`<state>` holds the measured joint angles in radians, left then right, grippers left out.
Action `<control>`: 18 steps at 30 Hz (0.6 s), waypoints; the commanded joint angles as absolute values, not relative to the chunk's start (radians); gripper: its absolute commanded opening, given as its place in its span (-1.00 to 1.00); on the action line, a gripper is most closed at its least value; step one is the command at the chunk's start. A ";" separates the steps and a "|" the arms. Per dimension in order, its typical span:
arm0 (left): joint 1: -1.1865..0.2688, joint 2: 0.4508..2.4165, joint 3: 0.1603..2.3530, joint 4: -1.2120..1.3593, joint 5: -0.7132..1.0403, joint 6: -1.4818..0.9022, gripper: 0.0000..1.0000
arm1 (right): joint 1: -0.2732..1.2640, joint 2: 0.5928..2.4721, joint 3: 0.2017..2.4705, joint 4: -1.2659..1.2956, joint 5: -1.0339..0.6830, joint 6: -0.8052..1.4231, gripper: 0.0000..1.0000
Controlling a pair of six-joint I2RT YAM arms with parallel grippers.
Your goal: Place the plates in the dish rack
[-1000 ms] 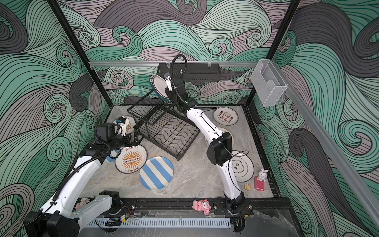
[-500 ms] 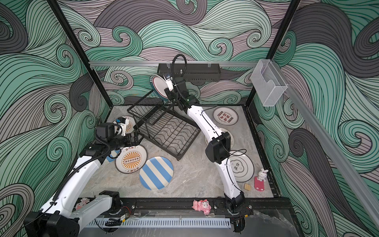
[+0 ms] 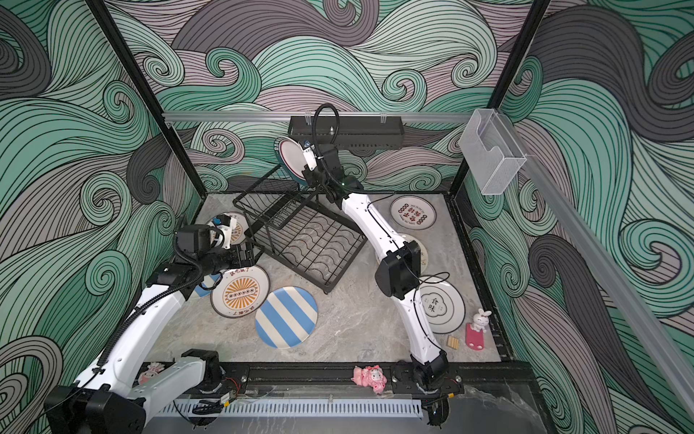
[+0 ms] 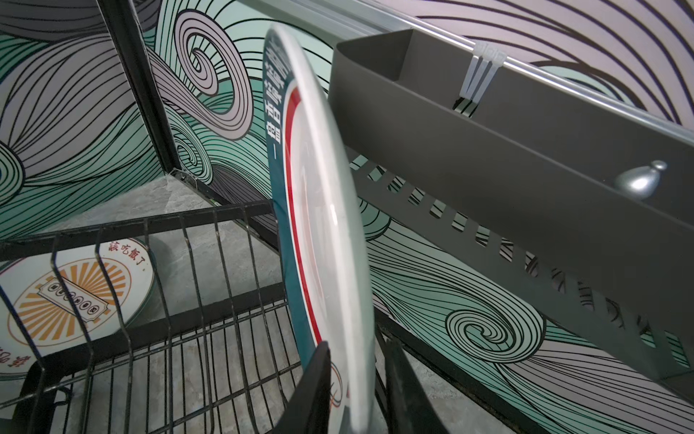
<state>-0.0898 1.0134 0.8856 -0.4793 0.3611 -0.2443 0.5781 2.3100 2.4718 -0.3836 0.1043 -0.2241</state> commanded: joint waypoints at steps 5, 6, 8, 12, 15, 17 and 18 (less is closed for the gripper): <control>-0.080 1.016 0.887 -0.472 0.377 -0.243 0.97 | 0.576 2.291 2.464 -0.365 0.085 -0.194 -0.78; -0.080 1.014 0.888 -0.472 0.377 -0.242 0.97 | 0.575 2.288 2.463 -0.336 0.084 -0.192 -0.85; -0.080 1.014 0.888 -0.473 0.377 -0.242 0.97 | 0.576 2.281 2.465 -0.331 0.085 -0.190 -0.92; -0.078 1.014 0.887 -0.471 0.377 -0.242 0.97 | 0.575 2.269 2.478 -0.323 0.098 -0.189 -1.00; -0.078 1.012 0.887 -0.472 0.378 -0.242 0.97 | 0.577 2.266 2.509 -0.330 0.106 -0.187 -1.00; -0.078 1.013 0.888 -0.471 0.378 -0.242 0.97 | 0.576 2.259 2.523 -0.336 0.105 -0.184 -1.00; -0.078 1.012 0.888 -0.471 0.379 -0.242 0.97 | 0.576 2.254 2.524 -0.336 0.105 -0.180 -1.00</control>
<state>-0.0856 1.0134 0.8856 -0.4786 0.3649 -0.2443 0.5774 2.3100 2.4775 -0.3508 0.1246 -0.1997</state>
